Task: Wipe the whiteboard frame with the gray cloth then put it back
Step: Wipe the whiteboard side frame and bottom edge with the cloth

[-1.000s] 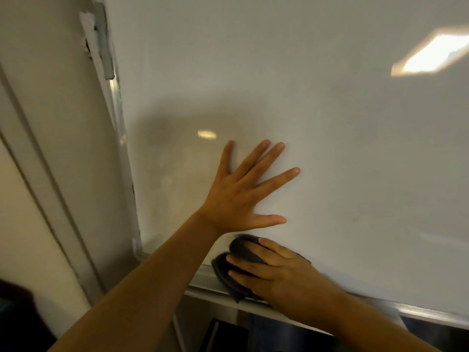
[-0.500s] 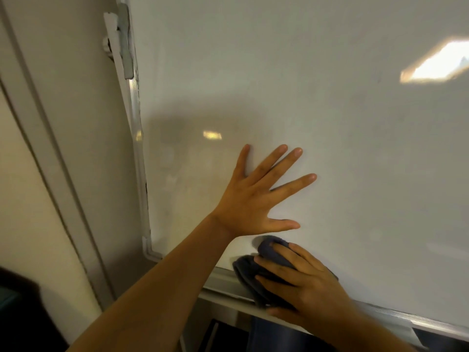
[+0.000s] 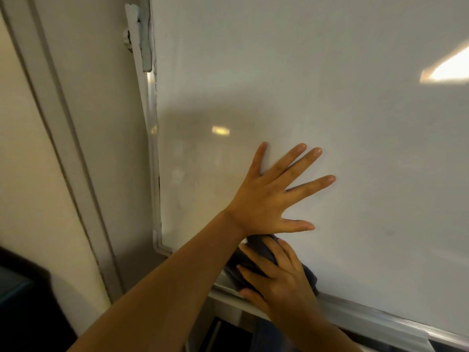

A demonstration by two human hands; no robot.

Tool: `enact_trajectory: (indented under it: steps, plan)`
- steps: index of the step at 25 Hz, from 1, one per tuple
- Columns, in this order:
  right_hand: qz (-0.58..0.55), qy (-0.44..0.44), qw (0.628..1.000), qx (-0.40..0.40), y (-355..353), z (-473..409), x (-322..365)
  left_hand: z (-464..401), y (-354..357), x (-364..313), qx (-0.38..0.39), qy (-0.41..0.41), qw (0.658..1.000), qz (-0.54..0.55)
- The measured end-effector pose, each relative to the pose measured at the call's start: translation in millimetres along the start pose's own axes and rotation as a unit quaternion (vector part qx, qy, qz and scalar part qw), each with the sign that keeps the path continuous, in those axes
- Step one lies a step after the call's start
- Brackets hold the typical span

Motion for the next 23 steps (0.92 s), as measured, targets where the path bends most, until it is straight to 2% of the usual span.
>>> enact_trajectory:
  steps: [9, 16, 21, 23]
  plan:
    - [0.034, -0.125, 0.991, 0.022, -9.7, 1.5, -26.5, 4.0, 0.9, 15.7, -0.018, 0.037, 0.999, -0.002]
    - [0.050, -0.095, 0.993, 0.057, -1.6, -3.8, -18.3, 26.3, 2.1, 38.0, -0.018, 0.014, 1.000, -0.015]
    - [0.072, -0.154, 0.983, 0.065, 12.0, -23.4, -6.3, 33.2, 4.7, 45.3, -0.028, 0.020, 0.999, -0.012]
    - [0.081, -0.166, 0.978, 0.097, 23.3, -34.2, 1.9, 33.6, 6.2, 46.0, -0.031, 0.024, 0.999, -0.008]
Point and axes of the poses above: each hand's wrist, its own z-axis away from the middle knuckle, its own y-axis out of the palm, x = y × z, the point moved 1 cm from there along -z, towards the middle knuckle, and after that the axes turned 6 degrees about y, right-handed, at the moved point
